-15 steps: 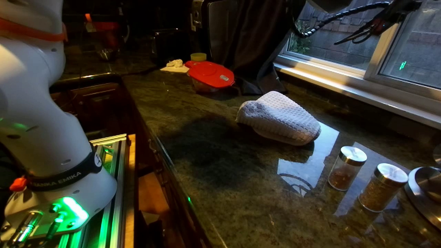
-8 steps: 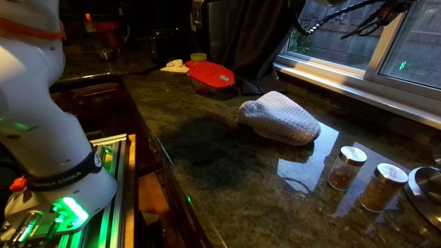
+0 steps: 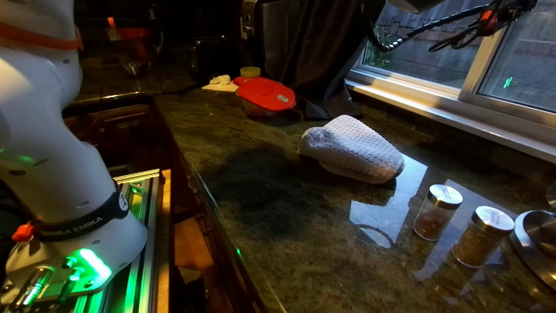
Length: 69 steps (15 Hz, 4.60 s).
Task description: Put one glass jar on the silver stand.
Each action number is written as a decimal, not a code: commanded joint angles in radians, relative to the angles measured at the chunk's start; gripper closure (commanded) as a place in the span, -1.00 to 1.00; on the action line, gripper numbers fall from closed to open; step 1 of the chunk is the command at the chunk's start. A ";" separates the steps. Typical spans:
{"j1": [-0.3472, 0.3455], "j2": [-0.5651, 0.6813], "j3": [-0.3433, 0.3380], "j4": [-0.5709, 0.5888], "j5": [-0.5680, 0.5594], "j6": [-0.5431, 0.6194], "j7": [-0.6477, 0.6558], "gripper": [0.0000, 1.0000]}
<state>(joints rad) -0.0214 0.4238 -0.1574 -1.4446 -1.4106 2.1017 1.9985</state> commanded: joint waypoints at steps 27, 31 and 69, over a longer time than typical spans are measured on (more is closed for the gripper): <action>-0.065 -0.095 0.031 -0.123 0.010 0.044 -0.463 1.00; -0.048 -0.090 0.047 -0.098 0.084 -0.013 -0.368 1.00; -0.100 -0.078 0.024 -0.090 0.136 -0.109 -0.549 1.00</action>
<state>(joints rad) -0.1167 0.3557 -0.1311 -1.5072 -1.2845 1.9685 1.4576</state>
